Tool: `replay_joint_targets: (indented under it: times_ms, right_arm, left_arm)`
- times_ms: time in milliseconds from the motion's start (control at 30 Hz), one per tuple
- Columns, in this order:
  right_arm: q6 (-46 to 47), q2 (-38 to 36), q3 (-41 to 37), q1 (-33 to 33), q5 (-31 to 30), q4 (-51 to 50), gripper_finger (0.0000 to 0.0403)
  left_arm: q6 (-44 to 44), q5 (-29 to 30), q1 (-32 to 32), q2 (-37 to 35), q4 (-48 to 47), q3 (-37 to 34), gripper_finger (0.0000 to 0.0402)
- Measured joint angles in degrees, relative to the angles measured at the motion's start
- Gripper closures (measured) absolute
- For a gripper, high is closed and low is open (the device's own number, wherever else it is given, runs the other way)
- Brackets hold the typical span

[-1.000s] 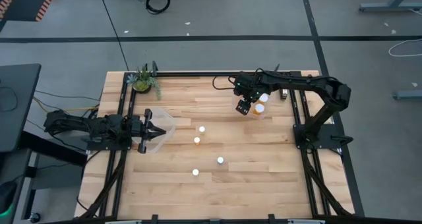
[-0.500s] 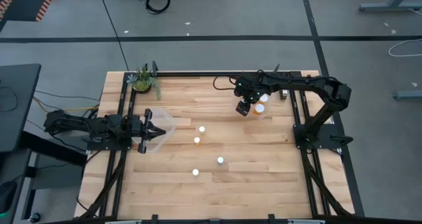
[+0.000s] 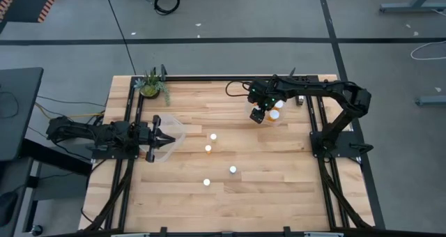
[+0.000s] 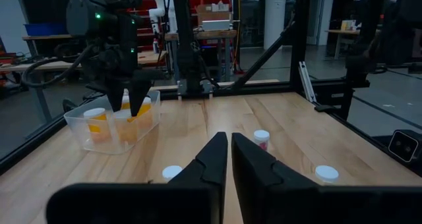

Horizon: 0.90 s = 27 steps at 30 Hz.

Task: Pick and place medicine bottles into bin by pill shape (circle, oval)
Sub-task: Put the big orange pill bottle into the right transparent bin, then put the small orange pill bottle into the left transparent bin

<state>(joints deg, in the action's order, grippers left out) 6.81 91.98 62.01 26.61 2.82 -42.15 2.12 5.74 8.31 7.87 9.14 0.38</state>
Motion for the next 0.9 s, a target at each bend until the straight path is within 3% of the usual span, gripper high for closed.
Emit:
replay_joint_targets:
  times_ms: [200, 433, 633, 900]
  right_arm:
    - [-1.9, -2.4, 3.7, -0.1, -3.2, -5.5, 0.013]
    - [-0.6, -13.1, 2.8, -1.7, -4.7, -6.4, 0.013]
    - [3.5, -25.8, -6.1, -7.0, -9.8, -1.4, 0.013]
    - [14.2, -42.6, -22.4, -17.7, -13.6, 13.5, 0.013]
  left_arm:
    - [0.0, 0.0, 0.0, 0.0, 0.0, 0.0, 0.0376]
    - [0.0, 0.0, 0.0, 0.0, 0.0, 0.0, 0.0368]
    - [0.0, 0.0, 0.0, 0.0, 0.0, 0.0, 0.0366]
    - [0.0, 0.0, 0.0, 0.0, 0.0, 0.0, 0.0373]
